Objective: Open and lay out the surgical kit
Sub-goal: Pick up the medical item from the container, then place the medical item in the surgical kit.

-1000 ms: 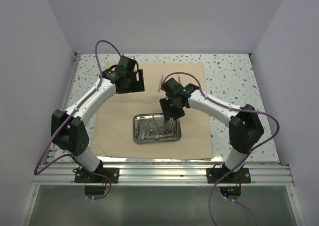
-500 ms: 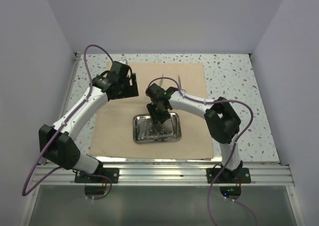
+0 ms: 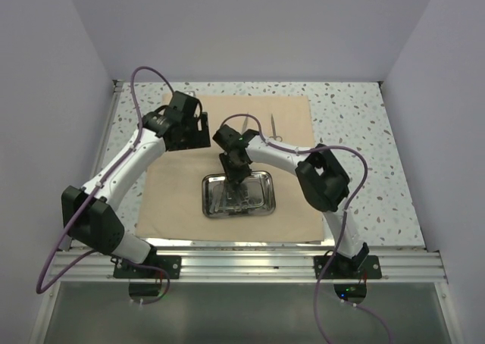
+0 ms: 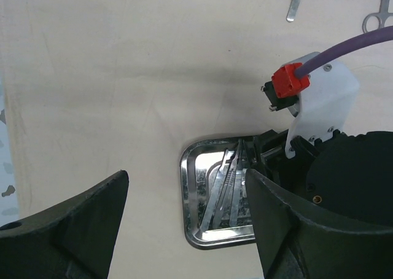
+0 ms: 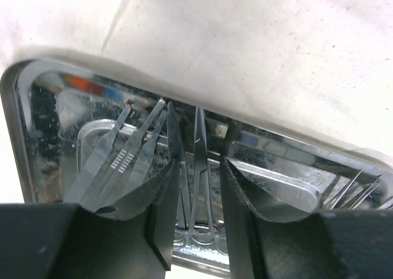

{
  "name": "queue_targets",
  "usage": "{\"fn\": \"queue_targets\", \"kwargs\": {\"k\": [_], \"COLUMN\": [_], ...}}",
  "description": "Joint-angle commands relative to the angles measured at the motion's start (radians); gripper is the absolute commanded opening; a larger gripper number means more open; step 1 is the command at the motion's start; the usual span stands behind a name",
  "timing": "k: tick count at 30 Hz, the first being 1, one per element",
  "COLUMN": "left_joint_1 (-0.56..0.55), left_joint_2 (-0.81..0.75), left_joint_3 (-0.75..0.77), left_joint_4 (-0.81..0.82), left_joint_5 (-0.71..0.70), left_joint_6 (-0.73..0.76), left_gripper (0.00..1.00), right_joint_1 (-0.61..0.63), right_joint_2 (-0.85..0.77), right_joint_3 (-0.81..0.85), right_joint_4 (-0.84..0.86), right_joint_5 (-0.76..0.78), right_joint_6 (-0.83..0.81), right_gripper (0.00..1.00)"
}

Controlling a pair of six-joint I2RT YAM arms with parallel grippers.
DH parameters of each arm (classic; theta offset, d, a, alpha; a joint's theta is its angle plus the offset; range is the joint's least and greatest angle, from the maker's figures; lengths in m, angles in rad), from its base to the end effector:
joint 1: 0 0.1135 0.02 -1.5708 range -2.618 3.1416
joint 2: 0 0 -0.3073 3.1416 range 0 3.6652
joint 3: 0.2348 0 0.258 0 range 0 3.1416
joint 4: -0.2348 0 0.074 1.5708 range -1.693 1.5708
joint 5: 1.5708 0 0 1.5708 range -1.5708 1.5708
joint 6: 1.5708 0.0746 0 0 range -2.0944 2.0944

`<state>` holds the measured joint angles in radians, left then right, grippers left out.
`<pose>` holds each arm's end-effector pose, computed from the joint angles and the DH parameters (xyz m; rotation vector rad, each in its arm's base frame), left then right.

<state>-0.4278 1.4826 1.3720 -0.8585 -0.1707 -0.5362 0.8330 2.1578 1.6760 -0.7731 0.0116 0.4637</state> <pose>0.3077 -0.1264 0.3300 -0.2038 2.5195 -0.1719 0.3279 0.3594 0.1650 -0.5245 2.8229 0.2629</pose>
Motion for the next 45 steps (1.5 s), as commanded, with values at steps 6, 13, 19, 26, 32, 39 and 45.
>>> {"fn": "queue_targets", "kwargs": {"k": [6,13,19,26,32,39,45], "left_joint_1": [0.001,0.004,0.004,0.004,-0.003,-0.009,-0.060], "left_joint_2": [0.028,0.042,0.053,0.058,0.047,0.044,0.059], "left_joint_3": [0.079,0.093,0.134,0.148,0.125,0.136,0.141], "left_joint_4": [-0.036,-0.047,-0.050,-0.047,-0.019,-0.039,-0.069], "left_joint_5": [0.008,0.005,0.014,0.039,0.088,0.115,0.137], "left_joint_6": [0.067,0.108,0.108,0.090,0.070,0.048,0.018], "left_gripper": [0.80,0.80,0.80,0.80,0.80,0.79,0.78], "right_joint_1": [0.000,0.000,-0.002,-0.051,-0.178,-0.333,-0.402], "right_joint_2": [0.148,0.203,0.016,-0.206,-0.227,-0.069,0.173], "right_joint_3": [0.036,0.045,0.019,0.051,0.080,0.181,0.485], "right_joint_4": [-0.003,-0.012,-0.035,-0.084,-0.083,-0.006,-0.022], "right_joint_5": [0.172,0.159,0.180,0.237,0.269,0.301,0.317], "right_joint_6": [0.039,0.049,0.041,0.036,-0.011,-0.068,-0.059], "right_gripper": [0.18,0.00,0.00,0.00,0.00,0.00,0.00]}}
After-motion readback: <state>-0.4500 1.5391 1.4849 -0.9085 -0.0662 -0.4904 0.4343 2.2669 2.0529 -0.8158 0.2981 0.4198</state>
